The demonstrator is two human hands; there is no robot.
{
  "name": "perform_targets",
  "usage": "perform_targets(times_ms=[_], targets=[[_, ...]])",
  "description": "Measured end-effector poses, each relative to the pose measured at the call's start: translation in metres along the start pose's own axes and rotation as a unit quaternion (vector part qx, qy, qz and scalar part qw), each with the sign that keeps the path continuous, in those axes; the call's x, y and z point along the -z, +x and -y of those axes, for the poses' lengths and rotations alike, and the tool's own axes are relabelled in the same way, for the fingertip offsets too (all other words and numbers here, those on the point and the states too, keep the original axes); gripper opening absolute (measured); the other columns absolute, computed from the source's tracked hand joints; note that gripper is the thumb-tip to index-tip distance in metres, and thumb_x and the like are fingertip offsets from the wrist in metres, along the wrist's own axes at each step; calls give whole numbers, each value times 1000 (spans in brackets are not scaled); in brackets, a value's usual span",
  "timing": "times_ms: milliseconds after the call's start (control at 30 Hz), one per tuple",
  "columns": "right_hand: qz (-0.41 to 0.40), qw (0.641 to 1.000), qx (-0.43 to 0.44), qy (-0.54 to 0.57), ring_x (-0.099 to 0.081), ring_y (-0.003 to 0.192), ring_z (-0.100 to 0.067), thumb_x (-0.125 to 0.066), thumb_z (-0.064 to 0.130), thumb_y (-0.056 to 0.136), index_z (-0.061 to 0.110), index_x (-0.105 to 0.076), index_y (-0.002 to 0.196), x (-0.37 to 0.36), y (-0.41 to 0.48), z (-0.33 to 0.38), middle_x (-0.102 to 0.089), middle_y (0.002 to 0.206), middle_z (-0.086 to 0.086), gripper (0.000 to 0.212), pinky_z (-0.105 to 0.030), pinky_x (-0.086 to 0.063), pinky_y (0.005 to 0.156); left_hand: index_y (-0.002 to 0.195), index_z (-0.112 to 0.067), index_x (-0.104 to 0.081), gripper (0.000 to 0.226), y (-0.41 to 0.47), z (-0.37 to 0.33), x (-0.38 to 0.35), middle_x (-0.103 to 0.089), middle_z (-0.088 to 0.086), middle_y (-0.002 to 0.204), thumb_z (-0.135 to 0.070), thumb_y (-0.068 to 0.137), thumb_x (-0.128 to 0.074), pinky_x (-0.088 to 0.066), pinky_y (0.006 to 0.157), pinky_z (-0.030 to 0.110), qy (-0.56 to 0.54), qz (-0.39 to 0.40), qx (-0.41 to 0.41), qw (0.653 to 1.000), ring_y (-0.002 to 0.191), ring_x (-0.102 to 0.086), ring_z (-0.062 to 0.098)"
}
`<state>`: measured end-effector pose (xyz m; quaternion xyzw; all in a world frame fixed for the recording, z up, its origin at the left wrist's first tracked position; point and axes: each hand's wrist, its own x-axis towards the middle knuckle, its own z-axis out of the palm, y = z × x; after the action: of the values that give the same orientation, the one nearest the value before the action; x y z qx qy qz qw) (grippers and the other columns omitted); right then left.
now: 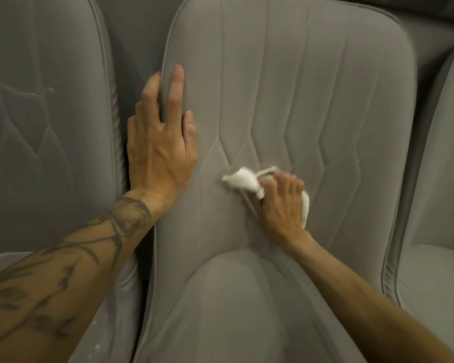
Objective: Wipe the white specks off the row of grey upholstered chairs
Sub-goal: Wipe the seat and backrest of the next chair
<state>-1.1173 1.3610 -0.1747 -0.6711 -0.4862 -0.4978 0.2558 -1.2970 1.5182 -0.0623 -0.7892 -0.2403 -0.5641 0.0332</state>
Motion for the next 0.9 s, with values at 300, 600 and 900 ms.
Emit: perform_targets(times_ms=[300, 600, 900], targets=[[38, 999, -4, -11, -48, 82, -33, -70, 24, 88, 18, -48, 107, -9, -60, 18, -45, 105, -9, 30, -42, -35, 77, 162, -14, -35, 58, 0, -1, 2, -43, 22, 156, -29, 107, -43, -46, 87, 51, 3, -3, 4, 1000, 121, -56, 42], [-140, 986, -83, -23, -45, 91, -31, -56, 31, 99, 13, -47, 107, 2, 141, 24, -56, 99, -18, 22, -41, -34, 79, 162, -16, -36, 58, 0, 2, 1, -43, 19, 157, -28, 106, -43, -45, 91, 51, -10, -5, 5, 1000, 123, -54, 41], [-67, 991, -101, 59, -56, 85, -36, -61, 28, 99, 4, -63, 95, 14, 130, 80, -61, 96, -15, 24, -48, -45, 75, 161, -18, -37, 55, 1, 7, 9, -46, 14, 157, -32, 107, -40, -37, 102, 52, 66, 2, -18, 998, 127, -53, 32]])
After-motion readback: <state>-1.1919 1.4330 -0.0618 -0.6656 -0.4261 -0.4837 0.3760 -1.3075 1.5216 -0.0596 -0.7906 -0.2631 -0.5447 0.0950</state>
